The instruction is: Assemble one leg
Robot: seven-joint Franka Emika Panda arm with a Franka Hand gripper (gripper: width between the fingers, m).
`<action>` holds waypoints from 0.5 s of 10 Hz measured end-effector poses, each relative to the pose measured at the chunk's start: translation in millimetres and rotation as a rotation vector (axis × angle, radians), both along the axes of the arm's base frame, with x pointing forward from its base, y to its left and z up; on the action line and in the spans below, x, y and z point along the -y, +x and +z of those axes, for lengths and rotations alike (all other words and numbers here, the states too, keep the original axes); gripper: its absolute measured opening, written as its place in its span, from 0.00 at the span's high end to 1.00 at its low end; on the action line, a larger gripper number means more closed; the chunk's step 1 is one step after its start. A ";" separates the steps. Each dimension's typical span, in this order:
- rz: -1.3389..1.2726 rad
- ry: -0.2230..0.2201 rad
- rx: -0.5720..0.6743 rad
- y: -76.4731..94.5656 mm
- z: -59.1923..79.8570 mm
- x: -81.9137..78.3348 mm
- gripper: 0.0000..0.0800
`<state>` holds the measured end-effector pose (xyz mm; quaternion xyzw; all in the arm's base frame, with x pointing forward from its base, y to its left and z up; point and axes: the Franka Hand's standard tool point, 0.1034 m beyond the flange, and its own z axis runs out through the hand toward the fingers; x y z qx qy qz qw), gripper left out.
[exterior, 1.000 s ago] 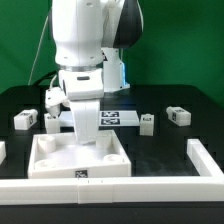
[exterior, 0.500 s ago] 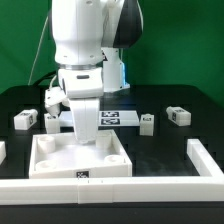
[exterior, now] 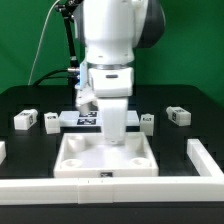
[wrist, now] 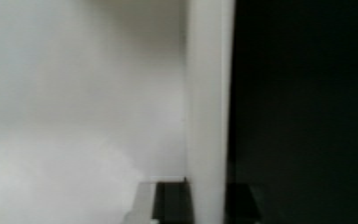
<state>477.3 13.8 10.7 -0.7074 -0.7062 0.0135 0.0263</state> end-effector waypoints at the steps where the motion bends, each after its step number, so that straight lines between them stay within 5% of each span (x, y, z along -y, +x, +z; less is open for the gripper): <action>1: 0.008 0.005 0.001 0.2 -0.1 -13.3 0.92; 5: -0.013 0.016 0.016 14.4 -0.5 -51.3 0.92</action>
Offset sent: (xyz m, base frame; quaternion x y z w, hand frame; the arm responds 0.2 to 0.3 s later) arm 0.0215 0.0445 -0.0028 -0.0052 0.0058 0.0113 0.9999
